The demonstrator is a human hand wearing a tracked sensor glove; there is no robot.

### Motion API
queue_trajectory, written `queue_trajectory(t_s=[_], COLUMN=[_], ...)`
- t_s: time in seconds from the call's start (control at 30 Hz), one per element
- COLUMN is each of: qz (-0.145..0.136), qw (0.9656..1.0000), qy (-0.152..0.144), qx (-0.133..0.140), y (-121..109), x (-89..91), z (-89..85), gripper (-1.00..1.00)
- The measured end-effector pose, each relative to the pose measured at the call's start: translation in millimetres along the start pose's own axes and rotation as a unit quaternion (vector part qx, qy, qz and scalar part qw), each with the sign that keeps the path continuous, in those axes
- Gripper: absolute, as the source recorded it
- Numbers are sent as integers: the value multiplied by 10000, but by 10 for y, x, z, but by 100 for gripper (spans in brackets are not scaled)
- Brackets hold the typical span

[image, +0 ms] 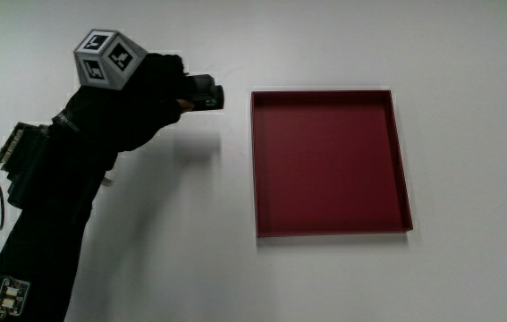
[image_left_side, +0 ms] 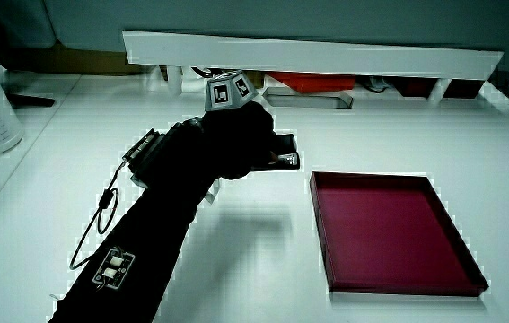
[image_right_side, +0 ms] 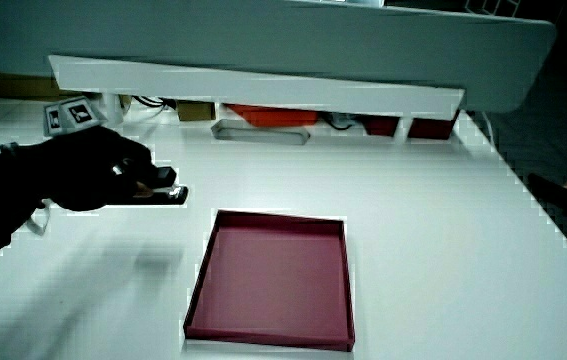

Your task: Place stapper on desk

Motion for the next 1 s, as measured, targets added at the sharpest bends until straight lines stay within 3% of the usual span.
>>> queue_trajectory(t_s=[0.03, 0.13, 0.27, 0.43, 0.67, 0.93, 1.0], qz=[102, 274, 662, 805, 1084, 1049, 1027], qw=[9998, 9992, 9973, 9960, 9920, 9923, 9928], qy=[186, 262, 144, 94, 143, 154, 122], qx=[-2, -78, -273, -382, -633, -636, -597], y=[-5, 60, 99, 182, 248, 276, 273], x=[-33, -196, -363, -527, -577, -610, -616], z=[2, -66, -146, -252, -348, -410, -418], gripper=[0, 0, 0, 0, 0, 0, -12])
